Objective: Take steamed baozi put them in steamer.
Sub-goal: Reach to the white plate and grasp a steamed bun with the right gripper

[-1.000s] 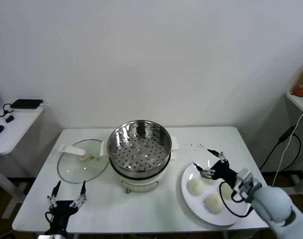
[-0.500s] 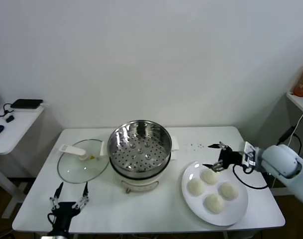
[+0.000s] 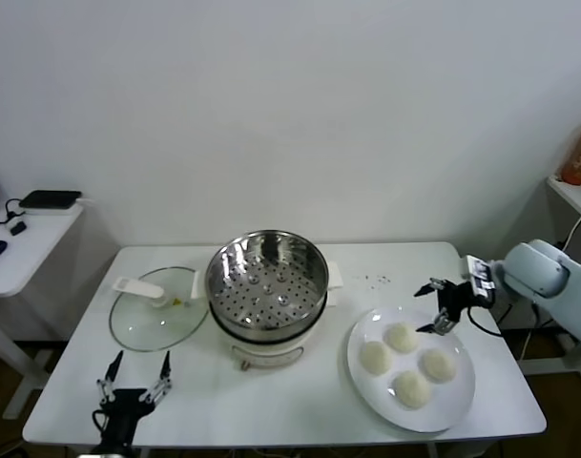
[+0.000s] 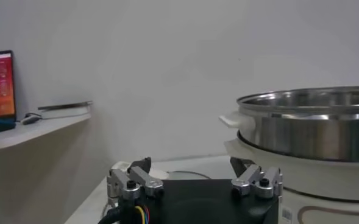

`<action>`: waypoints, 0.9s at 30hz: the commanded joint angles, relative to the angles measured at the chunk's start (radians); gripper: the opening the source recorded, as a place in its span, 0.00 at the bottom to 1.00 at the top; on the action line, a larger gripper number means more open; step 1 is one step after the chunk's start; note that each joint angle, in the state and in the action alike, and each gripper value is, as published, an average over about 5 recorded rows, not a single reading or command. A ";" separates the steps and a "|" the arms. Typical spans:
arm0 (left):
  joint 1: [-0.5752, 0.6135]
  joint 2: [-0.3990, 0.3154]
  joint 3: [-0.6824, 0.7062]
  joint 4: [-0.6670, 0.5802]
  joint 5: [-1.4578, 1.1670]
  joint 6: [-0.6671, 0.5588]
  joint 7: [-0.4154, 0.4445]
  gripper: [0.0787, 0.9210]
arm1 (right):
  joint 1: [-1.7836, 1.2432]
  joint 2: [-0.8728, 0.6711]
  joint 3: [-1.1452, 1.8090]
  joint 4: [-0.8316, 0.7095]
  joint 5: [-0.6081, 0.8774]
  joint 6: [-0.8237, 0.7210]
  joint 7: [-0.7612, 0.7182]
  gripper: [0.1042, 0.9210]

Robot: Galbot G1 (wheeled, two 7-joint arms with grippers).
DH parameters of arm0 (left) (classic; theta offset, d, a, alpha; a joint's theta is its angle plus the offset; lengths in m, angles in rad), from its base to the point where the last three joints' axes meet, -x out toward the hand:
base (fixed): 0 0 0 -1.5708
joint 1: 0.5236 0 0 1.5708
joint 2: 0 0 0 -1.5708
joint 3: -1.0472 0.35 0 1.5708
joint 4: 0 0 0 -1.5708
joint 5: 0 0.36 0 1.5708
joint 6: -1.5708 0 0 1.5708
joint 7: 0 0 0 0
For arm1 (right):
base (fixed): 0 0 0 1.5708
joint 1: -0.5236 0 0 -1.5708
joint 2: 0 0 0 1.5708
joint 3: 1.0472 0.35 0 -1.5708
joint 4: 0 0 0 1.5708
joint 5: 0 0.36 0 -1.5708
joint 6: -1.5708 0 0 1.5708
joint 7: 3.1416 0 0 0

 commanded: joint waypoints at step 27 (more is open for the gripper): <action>-0.041 0.011 -0.021 0.015 -0.029 0.023 0.005 0.88 | 0.073 0.235 -0.286 -0.180 -0.112 0.009 -0.014 0.88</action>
